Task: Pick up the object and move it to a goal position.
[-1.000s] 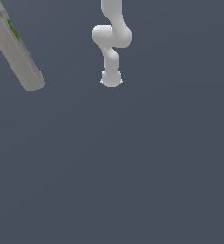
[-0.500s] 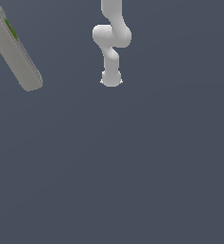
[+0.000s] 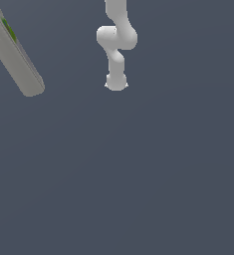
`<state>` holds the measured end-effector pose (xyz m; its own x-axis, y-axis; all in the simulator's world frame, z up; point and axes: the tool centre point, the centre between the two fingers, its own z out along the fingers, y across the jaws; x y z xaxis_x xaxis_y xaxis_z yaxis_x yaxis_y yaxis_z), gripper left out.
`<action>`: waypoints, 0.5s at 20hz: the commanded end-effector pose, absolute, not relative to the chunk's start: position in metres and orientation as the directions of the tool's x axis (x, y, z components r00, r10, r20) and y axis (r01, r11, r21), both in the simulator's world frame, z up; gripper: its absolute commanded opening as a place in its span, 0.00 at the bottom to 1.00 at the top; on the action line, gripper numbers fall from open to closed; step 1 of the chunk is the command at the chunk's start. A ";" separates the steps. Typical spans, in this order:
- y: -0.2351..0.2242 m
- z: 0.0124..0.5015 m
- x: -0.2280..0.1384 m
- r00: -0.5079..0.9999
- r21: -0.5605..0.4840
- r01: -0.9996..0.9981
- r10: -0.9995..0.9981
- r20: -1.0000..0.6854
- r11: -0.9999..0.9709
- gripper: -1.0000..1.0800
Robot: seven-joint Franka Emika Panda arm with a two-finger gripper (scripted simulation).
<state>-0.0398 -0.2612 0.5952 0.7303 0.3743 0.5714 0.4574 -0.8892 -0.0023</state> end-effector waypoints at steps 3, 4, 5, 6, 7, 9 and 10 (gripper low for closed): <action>-0.254 0.611 -0.026 0.723 0.008 0.458 0.377 0.579 -0.889 0.00; -0.253 0.614 -0.023 0.723 0.008 0.458 0.377 0.579 -0.889 0.00; -0.251 0.616 -0.019 0.723 0.008 0.458 0.377 0.579 -0.889 0.00; -0.250 0.618 -0.015 0.723 0.008 0.458 0.377 0.579 -0.889 0.00; -0.248 0.620 -0.011 0.723 0.008 0.458 0.377 0.579 -0.889 0.00; -0.246 0.624 -0.005 0.723 0.008 0.458 0.377 0.579 -0.889 0.00; -0.245 0.626 -0.002 0.723 0.008 0.458 0.377 0.579 -0.889 0.00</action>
<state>-0.0051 -0.2473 0.6149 0.7300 0.3751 0.5714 0.4587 -0.8886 -0.0027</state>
